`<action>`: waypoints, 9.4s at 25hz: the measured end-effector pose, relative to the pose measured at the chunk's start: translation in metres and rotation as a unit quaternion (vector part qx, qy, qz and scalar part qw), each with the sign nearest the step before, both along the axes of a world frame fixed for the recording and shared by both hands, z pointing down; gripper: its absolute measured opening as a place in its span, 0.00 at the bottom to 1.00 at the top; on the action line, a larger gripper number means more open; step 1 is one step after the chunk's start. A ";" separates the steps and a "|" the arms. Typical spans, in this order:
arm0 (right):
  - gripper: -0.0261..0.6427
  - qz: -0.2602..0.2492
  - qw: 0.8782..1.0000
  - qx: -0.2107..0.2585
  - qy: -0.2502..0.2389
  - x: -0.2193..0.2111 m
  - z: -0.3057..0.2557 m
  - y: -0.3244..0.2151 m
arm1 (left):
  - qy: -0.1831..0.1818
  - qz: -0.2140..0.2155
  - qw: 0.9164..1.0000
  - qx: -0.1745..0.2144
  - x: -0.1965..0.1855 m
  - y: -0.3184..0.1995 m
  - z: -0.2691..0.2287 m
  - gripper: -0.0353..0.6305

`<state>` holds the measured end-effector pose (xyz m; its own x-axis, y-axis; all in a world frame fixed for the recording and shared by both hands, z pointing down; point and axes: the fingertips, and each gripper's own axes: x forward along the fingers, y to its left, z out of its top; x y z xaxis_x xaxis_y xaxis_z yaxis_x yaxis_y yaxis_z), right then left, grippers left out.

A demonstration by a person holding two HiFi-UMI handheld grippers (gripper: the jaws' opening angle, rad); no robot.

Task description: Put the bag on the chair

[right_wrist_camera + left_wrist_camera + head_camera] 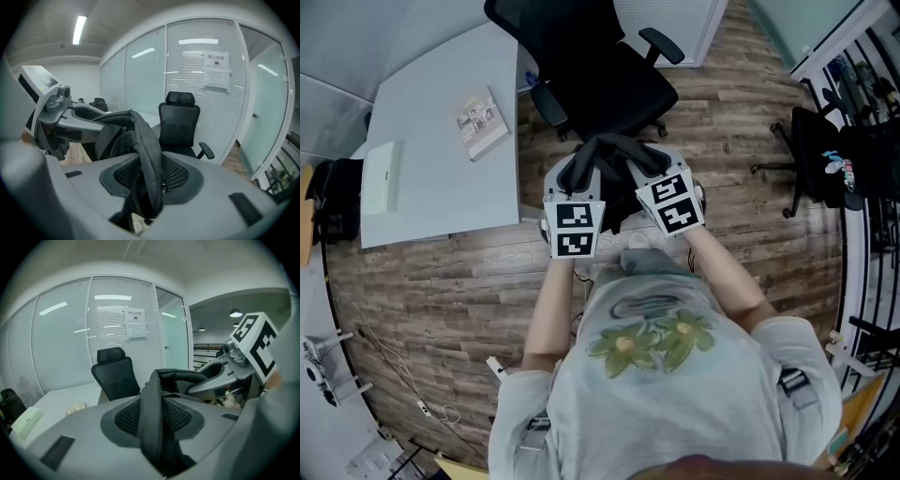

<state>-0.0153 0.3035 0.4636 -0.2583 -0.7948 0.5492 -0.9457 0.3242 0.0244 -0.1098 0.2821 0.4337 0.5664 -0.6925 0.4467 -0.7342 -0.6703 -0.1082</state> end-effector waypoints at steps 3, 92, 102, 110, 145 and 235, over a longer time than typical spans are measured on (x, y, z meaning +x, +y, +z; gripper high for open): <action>0.25 -0.004 1.000 0.012 0.005 0.015 -0.004 -0.012 | -0.001 0.002 1.000 0.010 0.014 -0.011 -0.005 0.28; 0.25 -0.055 0.998 0.002 0.034 0.126 -0.037 -0.494 | 0.053 -0.017 0.998 -0.006 0.121 -0.486 -0.029 0.27; 0.25 -0.117 0.993 -0.012 0.031 0.109 -0.015 -0.518 | 0.052 -0.078 0.995 -0.023 0.103 -0.497 -0.007 0.27; 0.25 -0.158 0.986 -0.034 0.039 0.092 0.006 -0.528 | 0.061 -0.117 0.990 -0.042 0.085 -0.498 0.016 0.27; 0.28 -0.261 0.960 -0.052 0.085 0.049 0.114 -0.584 | 0.024 -0.129 0.990 -0.046 0.045 -0.551 0.110 0.32; 0.35 -0.314 0.936 -0.061 0.147 0.006 0.222 -0.738 | -0.018 -0.170 0.979 -0.115 -0.007 -0.705 0.209 0.38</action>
